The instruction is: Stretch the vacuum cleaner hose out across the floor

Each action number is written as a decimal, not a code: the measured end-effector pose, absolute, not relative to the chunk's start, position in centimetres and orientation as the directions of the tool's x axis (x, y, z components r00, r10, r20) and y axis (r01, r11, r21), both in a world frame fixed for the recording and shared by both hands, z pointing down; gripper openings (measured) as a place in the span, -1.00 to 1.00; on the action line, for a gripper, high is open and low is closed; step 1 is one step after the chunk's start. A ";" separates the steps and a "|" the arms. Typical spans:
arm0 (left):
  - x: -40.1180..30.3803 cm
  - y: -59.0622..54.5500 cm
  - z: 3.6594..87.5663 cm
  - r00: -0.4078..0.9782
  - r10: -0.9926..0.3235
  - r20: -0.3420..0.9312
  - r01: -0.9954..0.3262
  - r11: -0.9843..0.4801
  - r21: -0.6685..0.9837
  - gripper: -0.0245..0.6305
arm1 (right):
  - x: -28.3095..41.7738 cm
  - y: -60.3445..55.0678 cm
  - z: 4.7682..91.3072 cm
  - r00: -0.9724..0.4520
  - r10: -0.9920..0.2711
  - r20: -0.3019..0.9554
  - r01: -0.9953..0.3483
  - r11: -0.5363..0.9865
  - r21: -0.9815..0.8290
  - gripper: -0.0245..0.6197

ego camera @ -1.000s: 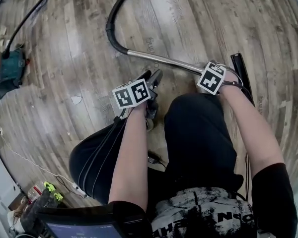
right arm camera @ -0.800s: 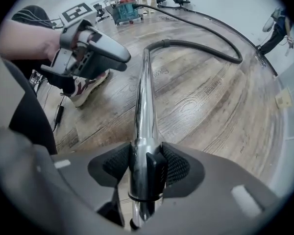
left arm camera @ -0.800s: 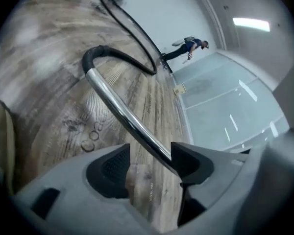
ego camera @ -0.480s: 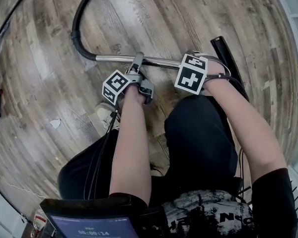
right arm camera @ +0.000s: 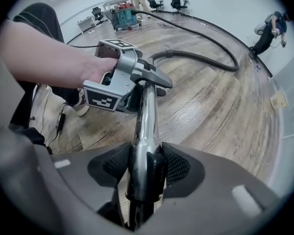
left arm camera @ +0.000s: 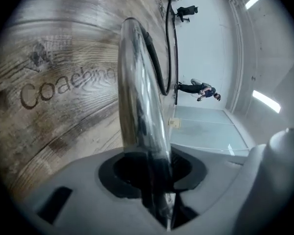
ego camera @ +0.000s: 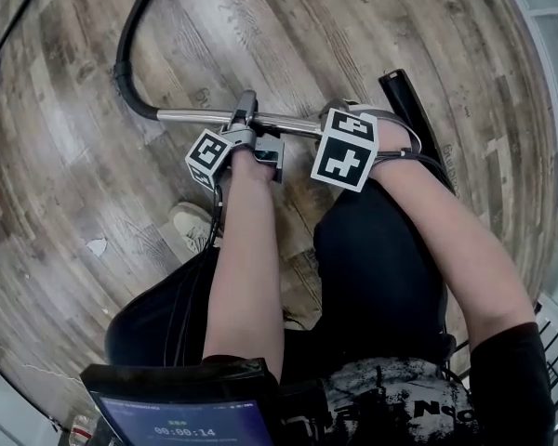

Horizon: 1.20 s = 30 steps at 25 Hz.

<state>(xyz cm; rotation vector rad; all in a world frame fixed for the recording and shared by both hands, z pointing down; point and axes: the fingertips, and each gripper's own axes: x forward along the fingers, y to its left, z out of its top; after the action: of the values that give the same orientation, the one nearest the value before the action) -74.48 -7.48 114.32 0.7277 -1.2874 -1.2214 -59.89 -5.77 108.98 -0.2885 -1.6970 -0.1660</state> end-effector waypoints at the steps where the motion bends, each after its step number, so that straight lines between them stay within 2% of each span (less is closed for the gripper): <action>1: -74.6 -7.6 114.1 -0.164 -0.939 0.302 0.277 0.250 0.928 -0.56 | -59.8 -5.8 109.1 -0.127 0.104 0.986 0.274 0.959 -0.066 -0.29; 3: -74.9 -7.8 113.6 -0.197 -0.935 0.293 0.282 0.233 0.931 -0.63 | -59.9 -6.0 109.4 -0.133 0.105 0.986 0.267 0.961 -0.067 -0.26; 7: -75.1 -8.5 112.3 -0.195 -0.930 0.312 0.174 0.280 0.944 -0.64 | -60.0 -6.5 110.2 -0.127 0.054 0.990 0.320 0.947 -0.011 -0.23; 12: -73.7 -10.1 109.5 -0.178 -0.937 0.299 0.150 0.275 0.950 -0.64 | -60.7 -6.8 110.6 -0.144 0.017 0.989 0.414 0.909 0.044 -0.33; 15: -73.3 -10.6 107.9 -0.161 -0.940 0.300 0.057 0.295 0.954 -0.63 | -60.7 -6.5 110.6 -0.181 0.098 0.979 0.386 0.922 -0.021 -0.39; 17: -73.2 -11.3 106.2 -0.122 -0.960 0.251 -0.066 0.260 0.963 -0.61 | -60.6 -6.0 109.8 -0.229 0.196 0.954 0.351 0.930 -0.107 -0.40; 19: -74.5 -11.4 104.6 -0.118 -0.975 0.186 -0.166 0.204 0.965 -0.52 | -60.3 -5.5 108.5 -0.259 0.282 0.924 0.329 0.925 -0.190 -0.40; 22: -79.0 -10.4 102.9 -0.211 -0.971 0.110 -0.187 0.150 0.971 -0.53 | -59.4 -5.9 107.3 -0.257 0.330 0.908 0.343 0.910 -0.233 -0.40; 24: -79.4 -10.5 102.4 -0.191 -0.976 0.105 -0.210 0.145 0.967 -0.49 | -58.1 -6.2 107.2 -0.244 0.349 0.905 0.345 0.903 -0.256 -0.40; 25: -78.8 -10.8 102.2 -0.179 -0.978 0.106 -0.200 0.141 0.970 -0.50 | -57.5 -6.4 107.4 -0.236 0.345 0.908 0.345 0.904 -0.254 -0.40; 27: -77.6 -11.3 101.8 -0.191 -0.976 0.104 -0.147 0.133 0.980 -0.66 | -56.6 -6.7 108.1 -0.221 0.292 0.930 0.362 0.911 -0.200 -0.37; 30: -76.8 -11.5 101.0 -0.207 -0.969 0.132 -0.182 0.171 0.968 -0.70 | -56.4 -7.0 109.5 -0.215 0.167 0.962 0.402 0.913 -0.069 -0.29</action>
<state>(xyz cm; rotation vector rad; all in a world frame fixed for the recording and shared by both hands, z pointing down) -76.76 -11.53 100.96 1.1372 -1.5699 -1.1312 -56.36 -6.95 109.51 -0.4273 -1.7931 -0.2276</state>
